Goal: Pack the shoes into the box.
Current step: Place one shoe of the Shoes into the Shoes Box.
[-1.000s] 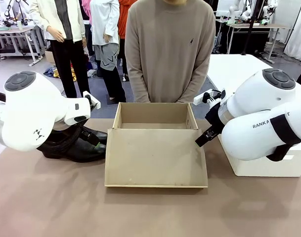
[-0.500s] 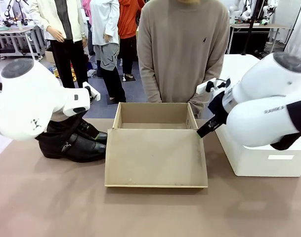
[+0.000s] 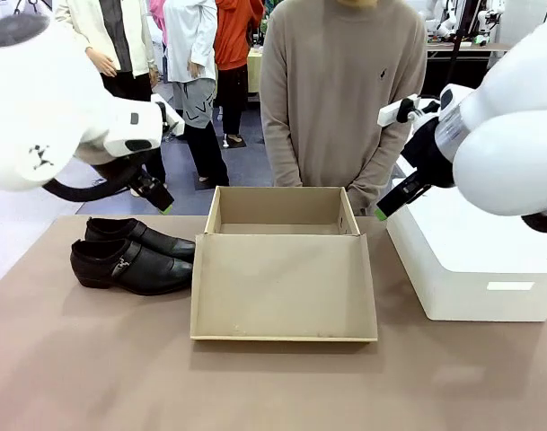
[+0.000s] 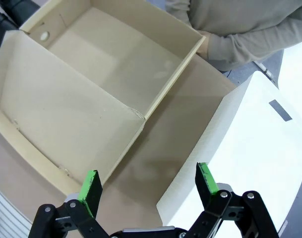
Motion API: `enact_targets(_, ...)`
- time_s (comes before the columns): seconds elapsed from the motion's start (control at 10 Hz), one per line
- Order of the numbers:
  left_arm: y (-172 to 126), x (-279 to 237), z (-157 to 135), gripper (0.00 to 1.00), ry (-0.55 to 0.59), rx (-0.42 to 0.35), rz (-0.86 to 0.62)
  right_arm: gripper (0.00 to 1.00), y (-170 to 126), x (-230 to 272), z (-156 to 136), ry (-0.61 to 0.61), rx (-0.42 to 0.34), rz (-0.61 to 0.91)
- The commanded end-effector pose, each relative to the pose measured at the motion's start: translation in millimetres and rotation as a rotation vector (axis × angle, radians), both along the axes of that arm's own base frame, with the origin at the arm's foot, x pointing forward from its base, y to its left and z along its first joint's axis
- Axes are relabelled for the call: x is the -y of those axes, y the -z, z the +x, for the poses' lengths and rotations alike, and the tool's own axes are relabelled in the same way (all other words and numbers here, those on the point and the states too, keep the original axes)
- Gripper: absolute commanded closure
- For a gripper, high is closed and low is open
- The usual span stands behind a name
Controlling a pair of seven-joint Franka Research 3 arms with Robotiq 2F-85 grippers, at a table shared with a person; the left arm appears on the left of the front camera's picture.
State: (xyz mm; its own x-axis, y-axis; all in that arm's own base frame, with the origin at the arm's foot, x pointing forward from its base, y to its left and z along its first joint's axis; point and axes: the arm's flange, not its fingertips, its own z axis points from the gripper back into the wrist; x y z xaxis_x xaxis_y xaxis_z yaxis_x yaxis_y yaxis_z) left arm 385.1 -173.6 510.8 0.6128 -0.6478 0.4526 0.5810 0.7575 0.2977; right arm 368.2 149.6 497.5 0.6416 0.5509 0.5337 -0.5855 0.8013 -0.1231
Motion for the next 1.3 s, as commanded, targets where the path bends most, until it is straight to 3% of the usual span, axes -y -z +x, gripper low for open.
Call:
enact_targets(0.0,-7,-1,-5,0.00,0.006,-0.005,0.023,0.00,-12,11,-3,-0.066,-0.017,0.012)
enact_targets(0.6,-46,-60,-18,0.00,0.492,-0.071,-0.082,0.00,-42,62,-36,-0.397,0.018,0.179)
enact_targets(0.9,-59,-74,-17,0.00,0.667,-0.096,-0.119,0.00,-50,80,-41,-0.558,0.040,0.274)
enact_targets(1.2,-55,-78,-15,0.00,0.752,-0.099,-0.164,0.00,-50,84,-39,-0.603,0.037,0.315)
